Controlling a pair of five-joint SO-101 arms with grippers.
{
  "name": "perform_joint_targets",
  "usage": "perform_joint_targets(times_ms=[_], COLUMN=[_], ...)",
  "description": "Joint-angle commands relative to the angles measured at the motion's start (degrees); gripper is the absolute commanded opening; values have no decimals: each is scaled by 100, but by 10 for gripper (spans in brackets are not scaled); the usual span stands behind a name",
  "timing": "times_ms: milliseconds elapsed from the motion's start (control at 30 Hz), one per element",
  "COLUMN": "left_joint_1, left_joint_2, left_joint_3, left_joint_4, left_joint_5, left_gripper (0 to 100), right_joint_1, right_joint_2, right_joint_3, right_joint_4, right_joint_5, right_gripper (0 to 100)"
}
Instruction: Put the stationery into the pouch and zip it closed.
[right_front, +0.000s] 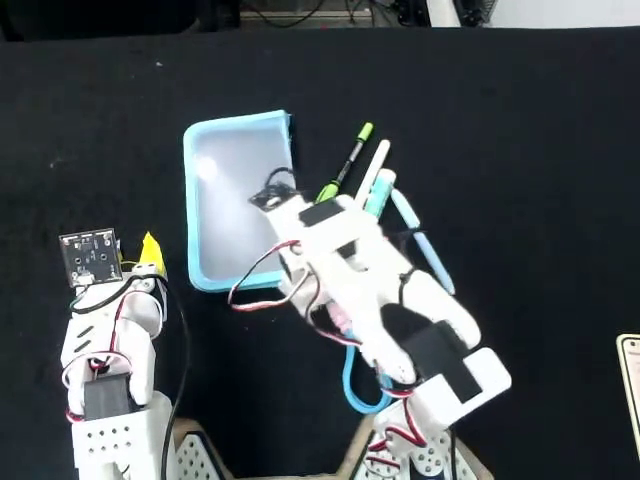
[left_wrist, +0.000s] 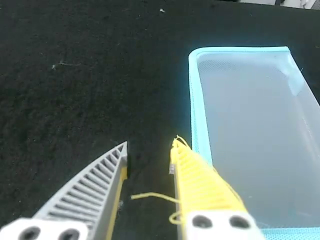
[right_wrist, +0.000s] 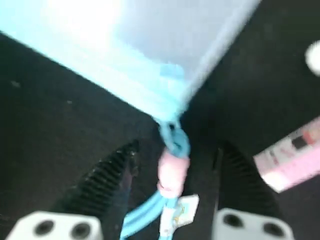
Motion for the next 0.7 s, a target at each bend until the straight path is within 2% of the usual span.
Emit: perform_joint_targets(times_ms=[0, 200, 367, 433, 533, 600, 667], left_joint_1=[40, 40, 84, 84, 84, 84, 84], left_joint_2=[-70, -70, -62, -62, -62, -62, -53], left_joint_3=[145, 145, 145, 145, 145, 145, 145], left_joint_4=[-70, -70, -70, -70, -70, -70, -70], left_joint_5=[26, 26, 26, 26, 26, 26, 26], left_gripper=[140, 140, 140, 140, 140, 140, 140], right_joint_1=[-149, 132, 404, 413, 431, 510, 615], right_joint_2=[-233, -233, -233, -233, -259, -312, -514], right_joint_3=[-145, 303, 514, 585, 673, 752, 743], right_joint_4=[-545, -967, -976, -976, -1090, -1125, -1143], right_joint_5=[-53, 53, 589, 721, 1187, 1486, 1582], right_gripper=[234, 234, 232, 191, 13, 32, 9])
